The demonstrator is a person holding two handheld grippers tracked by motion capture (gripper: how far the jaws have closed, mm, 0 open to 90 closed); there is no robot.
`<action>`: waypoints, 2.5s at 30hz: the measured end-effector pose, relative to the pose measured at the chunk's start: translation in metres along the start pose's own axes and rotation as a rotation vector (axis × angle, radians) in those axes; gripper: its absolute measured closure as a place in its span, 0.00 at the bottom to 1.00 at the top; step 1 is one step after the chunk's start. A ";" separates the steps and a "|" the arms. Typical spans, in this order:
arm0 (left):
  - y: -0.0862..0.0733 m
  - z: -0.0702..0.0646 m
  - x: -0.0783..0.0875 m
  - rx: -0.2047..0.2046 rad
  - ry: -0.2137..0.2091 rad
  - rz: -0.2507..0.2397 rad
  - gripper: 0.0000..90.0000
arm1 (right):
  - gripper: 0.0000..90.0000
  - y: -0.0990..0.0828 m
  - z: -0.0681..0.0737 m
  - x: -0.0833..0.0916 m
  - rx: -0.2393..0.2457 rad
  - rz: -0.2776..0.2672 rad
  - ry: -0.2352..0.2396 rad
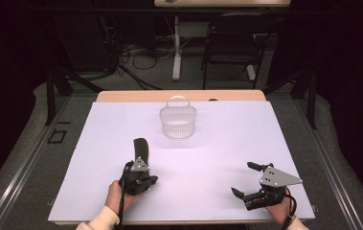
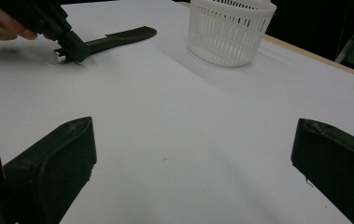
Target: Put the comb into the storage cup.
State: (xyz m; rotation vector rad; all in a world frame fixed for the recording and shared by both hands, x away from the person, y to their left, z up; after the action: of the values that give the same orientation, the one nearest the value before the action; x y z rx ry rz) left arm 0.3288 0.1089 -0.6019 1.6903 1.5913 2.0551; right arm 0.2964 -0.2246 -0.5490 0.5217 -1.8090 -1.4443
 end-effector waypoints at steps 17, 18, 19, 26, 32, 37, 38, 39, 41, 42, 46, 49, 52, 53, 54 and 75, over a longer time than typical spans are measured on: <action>-0.007 0.009 0.009 0.017 0.031 0.002 1.00 | 0.00 0.000 0.000 0.000 0.002 -0.001 -0.001; -0.007 0.010 0.009 0.015 0.033 0.002 1.00 | 0.00 0.000 0.000 0.001 0.002 -0.001 -0.003; -0.008 0.010 0.010 0.019 0.034 0.003 1.00 | 0.00 0.001 0.000 0.001 0.002 -0.004 -0.005; -0.009 0.014 0.013 0.024 0.046 0.002 1.00 | 0.00 0.001 0.000 0.000 0.002 -0.005 -0.005; -0.011 0.017 0.016 0.028 0.054 0.008 1.00 | 0.00 0.001 0.000 0.001 0.000 -0.005 -0.007; -0.013 0.020 0.017 0.034 0.066 0.005 1.00 | 0.00 0.001 0.000 0.001 0.001 -0.002 -0.007; -0.013 0.020 0.017 0.038 0.066 0.005 1.00 | 0.00 0.001 0.000 0.001 0.001 -0.005 -0.007; -0.013 0.020 0.017 0.038 0.067 0.005 1.00 | 0.00 0.001 0.000 0.001 0.000 -0.004 -0.007; -0.013 0.021 0.017 0.036 0.071 0.008 1.00 | 0.00 0.001 0.000 0.001 0.003 -0.002 -0.007; -0.013 0.021 0.017 0.036 0.070 0.008 1.00 | 0.00 0.001 0.000 0.001 0.003 -0.005 -0.008; -0.014 0.023 0.018 0.034 0.077 0.012 1.00 | 0.00 0.001 0.000 0.001 0.000 -0.006 -0.007; -0.014 0.023 0.018 0.030 0.083 0.016 1.00 | 0.00 0.001 0.000 0.001 0.001 -0.005 -0.007; -0.014 0.024 0.018 0.029 0.089 0.016 1.00 | 0.00 0.001 0.000 0.001 0.002 -0.005 -0.008; -0.014 0.024 0.018 0.030 0.093 0.016 1.00 | 0.00 0.001 0.000 0.001 0.000 -0.007 -0.008; -0.014 0.025 0.018 0.033 0.094 0.015 1.00 | 0.00 0.001 0.000 0.001 0.000 -0.007 -0.009; -0.014 0.036 0.021 0.032 0.141 0.012 1.00 | 0.00 0.001 0.000 0.001 -0.002 -0.007 -0.009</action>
State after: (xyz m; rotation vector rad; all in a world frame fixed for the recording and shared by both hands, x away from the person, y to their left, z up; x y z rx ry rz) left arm 0.3395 0.1513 -0.6016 1.6008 1.6657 2.2120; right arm 0.2964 -0.2251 -0.5475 0.5219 -1.8145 -1.4552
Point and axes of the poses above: each handheld gripper's, and its own axes: x roughly backward along the jaws, y roughly out of its top, z roughly to its left, the point moved 7 cm from there along -x, roughly forward along the jaws, and after that the axes turned 5 degrees about -z, right-handed, at the moved point
